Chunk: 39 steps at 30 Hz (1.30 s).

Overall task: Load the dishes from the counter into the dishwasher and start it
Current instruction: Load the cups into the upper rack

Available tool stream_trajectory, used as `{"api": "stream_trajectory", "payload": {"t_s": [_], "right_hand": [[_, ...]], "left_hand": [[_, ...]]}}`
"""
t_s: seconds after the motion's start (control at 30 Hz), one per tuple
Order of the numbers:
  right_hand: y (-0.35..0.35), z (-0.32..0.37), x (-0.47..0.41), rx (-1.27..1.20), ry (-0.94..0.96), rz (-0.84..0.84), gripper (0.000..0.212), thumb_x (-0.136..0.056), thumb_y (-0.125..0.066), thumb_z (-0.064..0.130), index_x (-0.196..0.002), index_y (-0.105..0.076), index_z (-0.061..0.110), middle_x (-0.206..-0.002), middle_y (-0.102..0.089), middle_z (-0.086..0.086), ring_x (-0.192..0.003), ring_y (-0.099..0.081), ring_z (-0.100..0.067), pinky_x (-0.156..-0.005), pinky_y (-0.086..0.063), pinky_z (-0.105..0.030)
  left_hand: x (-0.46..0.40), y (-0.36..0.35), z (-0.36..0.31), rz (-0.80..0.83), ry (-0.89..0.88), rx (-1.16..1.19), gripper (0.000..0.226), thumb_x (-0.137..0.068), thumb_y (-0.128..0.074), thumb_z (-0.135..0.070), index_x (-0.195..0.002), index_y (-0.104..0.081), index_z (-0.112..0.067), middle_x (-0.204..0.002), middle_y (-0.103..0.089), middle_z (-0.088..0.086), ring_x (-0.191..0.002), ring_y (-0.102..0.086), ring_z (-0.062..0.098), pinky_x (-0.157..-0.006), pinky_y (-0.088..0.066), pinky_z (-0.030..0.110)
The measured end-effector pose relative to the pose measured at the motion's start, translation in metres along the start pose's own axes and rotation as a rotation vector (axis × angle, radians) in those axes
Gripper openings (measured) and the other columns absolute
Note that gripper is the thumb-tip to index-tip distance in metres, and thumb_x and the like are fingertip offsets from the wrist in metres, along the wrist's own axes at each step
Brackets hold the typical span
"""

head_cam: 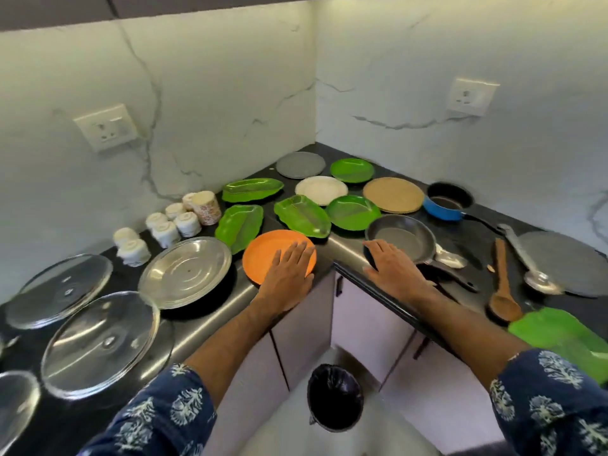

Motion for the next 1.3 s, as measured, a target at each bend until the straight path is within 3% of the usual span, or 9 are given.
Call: {"api": "stream_trajectory", "payload": {"t_s": [0.17, 0.37, 0.57, 0.77, 1.0, 1.17, 1.3], "right_hand": [[-0.036, 0.063, -0.103, -0.03, 0.222, 0.11, 0.06, -0.093, -0.059, 0.035, -0.146, -0.038, 0.016, -0.14, -0.048, -0.009, -0.127, -0.048, -0.033, -0.099, -0.044, -0.046], [-0.082, 0.168, -0.179, -0.039, 0.478, 0.203, 0.056, -0.097, -0.056, 0.034, -0.145, -0.038, 0.013, -0.141, -0.047, -0.011, -0.126, -0.049, -0.034, -0.095, -0.046, -0.049], [-0.133, 0.271, -0.244, -0.043, 0.541, 0.289, 0.049, -0.094, -0.057, 0.026, -0.14, -0.044, 0.014, -0.136, -0.049, -0.009, -0.126, -0.048, -0.031, -0.097, -0.045, -0.044], [-0.173, 0.357, -0.297, 0.04, 0.588, 0.397, 0.048, -0.092, -0.055, 0.024, -0.137, -0.042, 0.014, -0.134, -0.048, -0.011, -0.123, -0.049, -0.032, -0.094, -0.047, -0.046], [-0.204, 0.425, -0.346, 0.138, 0.644, 0.348, 0.052, -0.091, -0.056, 0.03, -0.139, -0.041, 0.014, -0.136, -0.047, -0.014, -0.123, -0.048, -0.034, -0.094, -0.045, -0.047], [-0.231, 0.451, -0.358, 0.292, 0.645, 0.345, 0.067, -0.092, -0.06, 0.04, -0.149, -0.03, 0.019, -0.15, -0.037, -0.013, -0.135, -0.036, -0.033, -0.104, -0.036, -0.048], [-0.252, 0.453, -0.359, 0.315, 0.516, 0.356, 0.06, -0.097, -0.051, 0.041, -0.149, -0.03, 0.02, -0.154, -0.033, -0.013, -0.14, -0.028, -0.033, -0.11, -0.026, -0.049]], "left_hand": [[0.018, 0.017, 0.095, -0.061, 0.257, -0.053, 0.065, -0.099, -0.051, -0.038, -0.154, -0.028, -0.013, -0.161, -0.028, 0.009, -0.146, -0.03, 0.03, -0.114, -0.032, 0.05], [0.055, 0.044, 0.211, -0.102, 0.491, -0.075, 0.058, -0.093, -0.058, -0.027, -0.146, -0.042, -0.009, -0.152, -0.043, 0.013, -0.137, -0.042, 0.033, -0.11, -0.036, 0.047], [0.07, 0.068, 0.344, -0.059, 0.669, -0.085, 0.051, -0.092, -0.058, -0.03, -0.139, -0.046, -0.013, -0.142, -0.047, 0.012, -0.123, -0.051, 0.034, -0.096, -0.046, 0.047], [0.08, 0.056, 0.445, 0.088, 0.771, -0.109, 0.065, -0.091, -0.065, -0.04, -0.143, -0.04, -0.01, -0.144, -0.046, 0.017, -0.122, -0.052, 0.037, -0.097, -0.048, 0.05], [0.085, 0.017, 0.491, 0.261, 0.662, -0.193, 0.07, -0.094, -0.06, -0.04, -0.153, -0.028, -0.022, -0.158, -0.033, 0.008, -0.127, -0.051, 0.035, -0.1, -0.045, 0.049], [0.089, 0.008, 0.493, 0.135, 0.685, -0.138, 0.057, -0.094, -0.062, -0.035, -0.144, -0.039, -0.019, -0.146, -0.046, 0.012, -0.119, -0.055, 0.032, -0.097, -0.048, 0.044], [0.089, 0.01, 0.491, 0.094, 0.688, -0.141, 0.049, -0.093, -0.062, -0.038, -0.134, -0.047, -0.016, -0.134, -0.051, 0.015, -0.109, -0.059, 0.031, -0.088, -0.053, 0.04]]}}
Point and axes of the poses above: each hand's wrist, its own x-axis away from the middle knuckle, its own y-axis out of the back of the hand, z = x × y, the point moved 6 cm from there along -x, towards the middle knuckle
